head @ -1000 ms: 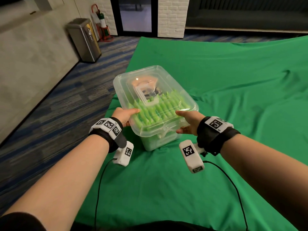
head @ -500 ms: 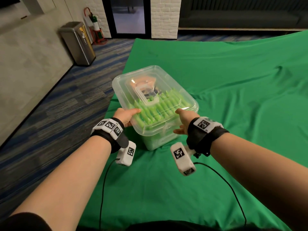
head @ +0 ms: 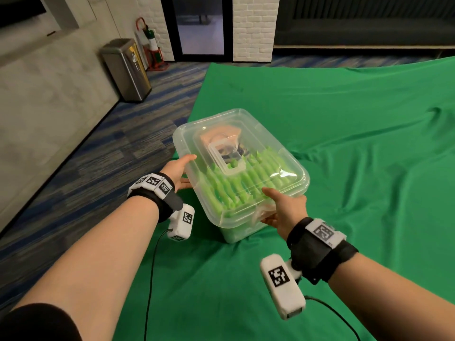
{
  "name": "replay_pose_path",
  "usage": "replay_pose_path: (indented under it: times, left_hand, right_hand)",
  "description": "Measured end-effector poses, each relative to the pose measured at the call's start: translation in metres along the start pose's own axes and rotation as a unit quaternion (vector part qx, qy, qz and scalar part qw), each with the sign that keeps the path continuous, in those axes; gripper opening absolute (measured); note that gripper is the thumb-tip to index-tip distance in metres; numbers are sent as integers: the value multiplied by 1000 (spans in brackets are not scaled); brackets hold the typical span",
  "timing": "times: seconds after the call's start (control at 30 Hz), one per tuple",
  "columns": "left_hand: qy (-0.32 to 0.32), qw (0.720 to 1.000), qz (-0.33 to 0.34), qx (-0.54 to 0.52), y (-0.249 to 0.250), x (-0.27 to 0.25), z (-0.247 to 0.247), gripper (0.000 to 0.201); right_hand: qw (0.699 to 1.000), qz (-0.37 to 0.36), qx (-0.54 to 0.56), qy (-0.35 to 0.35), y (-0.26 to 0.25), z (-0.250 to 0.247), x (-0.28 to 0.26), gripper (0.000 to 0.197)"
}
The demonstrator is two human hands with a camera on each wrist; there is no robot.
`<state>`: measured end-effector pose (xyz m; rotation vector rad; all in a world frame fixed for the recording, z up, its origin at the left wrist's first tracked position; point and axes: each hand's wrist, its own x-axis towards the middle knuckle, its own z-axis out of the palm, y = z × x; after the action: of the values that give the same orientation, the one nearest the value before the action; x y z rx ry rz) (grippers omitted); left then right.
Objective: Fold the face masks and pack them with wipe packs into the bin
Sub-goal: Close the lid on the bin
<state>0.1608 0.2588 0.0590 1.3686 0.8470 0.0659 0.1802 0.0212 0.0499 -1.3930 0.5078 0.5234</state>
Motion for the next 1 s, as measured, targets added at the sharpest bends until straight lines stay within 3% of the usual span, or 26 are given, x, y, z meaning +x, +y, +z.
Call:
replay_pose_path:
  times: [0.1,0.27,0.33,0.5,0.6,0.73,0.83,0.93,1.0]
  left_hand:
    - [-18,999,5,-26,0,4,0,26]
    - [9,993,50,-107,12,-5,16,18]
    - [27,987,62,-149,9,-16,25,23]
    - [90,967,83,-225,-22,-44,61,12]
    - [141,957,84,-240,-41,-52,81,32]
    - [199,944,79,-252,-61,-64,103,42]
    - [217,942,81,-242,-76,-73,115,33]
    - [201,957,60,-202,-86,-84,117,21]
    - [168,975,34,-139,-86,-91,109,33]
  right_hand:
    - [999,-28,11,-17,-8,-3,3,59]
    - [996,-80,-9,-49,-72,-10,26,41]
    - [993,-83,-40,-69,-92,-15,40,43]
    - [980,-72,-137,-128,-107,-40,73,49]
    - [967,-63,-194,-155,-116,-51,87,48]
    - [947,-64,-261,-178,-126,-56,97,48]
    - [932,-67,-297,-194,-131,-57,103,48]
    - [918,-82,-331,-202,-131,-60,103,51]
    - [908,-108,-360,-185,-127,-61,101,54]
